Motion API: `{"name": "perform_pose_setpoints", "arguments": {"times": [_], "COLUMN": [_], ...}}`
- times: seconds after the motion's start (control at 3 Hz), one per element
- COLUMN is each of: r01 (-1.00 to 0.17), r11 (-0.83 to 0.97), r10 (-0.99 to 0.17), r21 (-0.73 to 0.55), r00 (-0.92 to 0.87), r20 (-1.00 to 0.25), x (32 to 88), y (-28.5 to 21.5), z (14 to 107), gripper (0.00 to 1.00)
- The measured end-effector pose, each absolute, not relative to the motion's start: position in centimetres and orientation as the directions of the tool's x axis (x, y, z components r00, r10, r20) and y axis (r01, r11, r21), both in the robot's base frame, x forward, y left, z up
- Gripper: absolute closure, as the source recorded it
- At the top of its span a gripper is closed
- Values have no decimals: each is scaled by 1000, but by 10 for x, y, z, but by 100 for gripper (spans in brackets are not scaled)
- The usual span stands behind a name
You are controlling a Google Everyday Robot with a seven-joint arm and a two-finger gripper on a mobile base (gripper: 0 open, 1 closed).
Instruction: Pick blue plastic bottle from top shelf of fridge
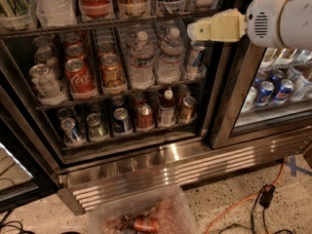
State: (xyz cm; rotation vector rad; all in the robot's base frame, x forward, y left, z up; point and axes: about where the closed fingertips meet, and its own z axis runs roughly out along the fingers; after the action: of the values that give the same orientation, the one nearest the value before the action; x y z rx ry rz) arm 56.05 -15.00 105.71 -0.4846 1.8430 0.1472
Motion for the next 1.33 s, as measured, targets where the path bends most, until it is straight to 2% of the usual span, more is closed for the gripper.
{"name": "perform_pose_setpoints", "arguments": {"times": [0.33, 1.33], "r01": [-373, -353], "r11": [920, 930], "r10": [-197, -153], "r21": [-119, -105], "r00": [-179, -113], "r20": [-964, -982], "x": [561, 576], "y": [-131, -118], "z": [1067, 1066], "gripper": [0, 0]}}
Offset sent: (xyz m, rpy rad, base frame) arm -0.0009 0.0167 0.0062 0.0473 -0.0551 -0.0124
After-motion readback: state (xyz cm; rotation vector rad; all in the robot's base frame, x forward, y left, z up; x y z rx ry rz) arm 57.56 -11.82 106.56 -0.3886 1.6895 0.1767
